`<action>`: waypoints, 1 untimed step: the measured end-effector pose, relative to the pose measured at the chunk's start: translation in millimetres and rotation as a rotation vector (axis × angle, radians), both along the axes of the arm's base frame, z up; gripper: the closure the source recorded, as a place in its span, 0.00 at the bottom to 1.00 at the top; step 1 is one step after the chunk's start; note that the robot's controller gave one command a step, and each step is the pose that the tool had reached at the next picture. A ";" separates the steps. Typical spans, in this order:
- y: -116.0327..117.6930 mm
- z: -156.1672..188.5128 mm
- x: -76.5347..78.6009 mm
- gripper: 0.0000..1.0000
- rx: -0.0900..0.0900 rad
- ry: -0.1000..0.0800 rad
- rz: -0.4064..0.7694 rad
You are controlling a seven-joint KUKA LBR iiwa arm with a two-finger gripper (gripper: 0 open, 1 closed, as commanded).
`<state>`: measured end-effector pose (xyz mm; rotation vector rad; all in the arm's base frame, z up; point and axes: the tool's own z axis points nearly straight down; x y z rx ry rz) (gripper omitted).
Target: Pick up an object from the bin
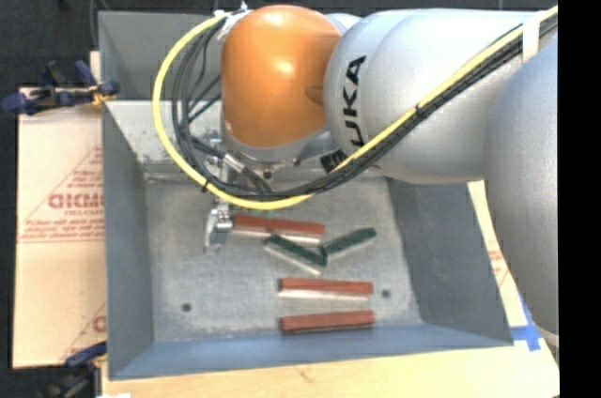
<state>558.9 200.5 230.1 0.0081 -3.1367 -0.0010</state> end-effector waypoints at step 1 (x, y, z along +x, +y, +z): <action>-1.1 4.7 1.8 0.00 0.002 -0.007 -0.004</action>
Offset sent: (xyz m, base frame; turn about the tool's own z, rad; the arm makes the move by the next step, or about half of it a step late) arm 0.0315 -0.0676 -0.1601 0.1758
